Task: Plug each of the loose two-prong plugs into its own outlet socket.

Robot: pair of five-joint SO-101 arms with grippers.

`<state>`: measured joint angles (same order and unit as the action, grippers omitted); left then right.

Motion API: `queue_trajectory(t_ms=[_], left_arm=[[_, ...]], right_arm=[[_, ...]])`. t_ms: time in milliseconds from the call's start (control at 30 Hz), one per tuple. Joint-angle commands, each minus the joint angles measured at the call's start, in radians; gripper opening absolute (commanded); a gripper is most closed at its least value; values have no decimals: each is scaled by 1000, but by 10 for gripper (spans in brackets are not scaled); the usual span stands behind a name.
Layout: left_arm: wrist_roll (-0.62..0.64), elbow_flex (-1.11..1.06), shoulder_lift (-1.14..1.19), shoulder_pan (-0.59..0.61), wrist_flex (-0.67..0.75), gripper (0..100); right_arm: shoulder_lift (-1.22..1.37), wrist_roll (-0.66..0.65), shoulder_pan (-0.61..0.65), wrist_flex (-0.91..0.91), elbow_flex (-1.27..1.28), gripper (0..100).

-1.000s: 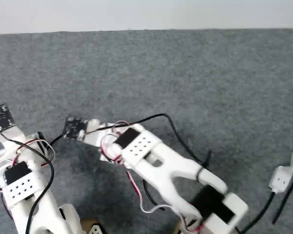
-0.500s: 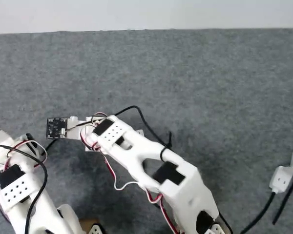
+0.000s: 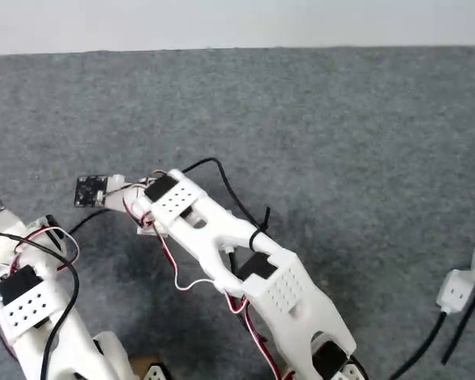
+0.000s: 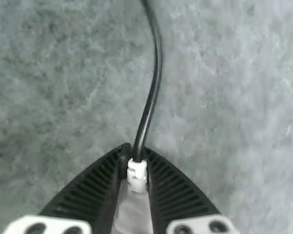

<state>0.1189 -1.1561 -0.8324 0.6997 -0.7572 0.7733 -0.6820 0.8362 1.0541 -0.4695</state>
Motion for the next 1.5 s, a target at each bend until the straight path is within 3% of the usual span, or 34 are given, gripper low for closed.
queue_trajectory(t_ms=[0, 300, 400, 567, 700, 867, 1000, 1167, 1267, 1467], left_arm=[[8, 31, -15, -11, 20, 192], [8, 30, -17, -11, 20, 192], [8, 30, -17, -11, 20, 192], [-118, 2, -23, -20, 11, 192], [-261, -31, -25, -51, -31, 192], [-351, -97, -26, -49, 46, 192], [-359, -102, -26, -54, 49, 192], [-319, -67, -23, 15, 55, 192], [-153, -31, -18, 89, 57, 192], [-153, -31, -17, 92, 55, 192]], right_arm=[[-36, 123, -38, 108, -109, 9], [-171, 595, -120, 387, -127, 9], [-166, 681, -117, 463, -127, 9], [-81, 764, -107, 328, -129, 13], [-38, 746, -134, 231, -135, 58], [-148, 635, -137, 371, -190, 233], [-294, 635, -170, 555, -301, 152], [-367, 641, -205, 728, -236, 8], [-354, 595, -188, 625, -64, 9], [-349, 534, -162, 176, 282, 9]])
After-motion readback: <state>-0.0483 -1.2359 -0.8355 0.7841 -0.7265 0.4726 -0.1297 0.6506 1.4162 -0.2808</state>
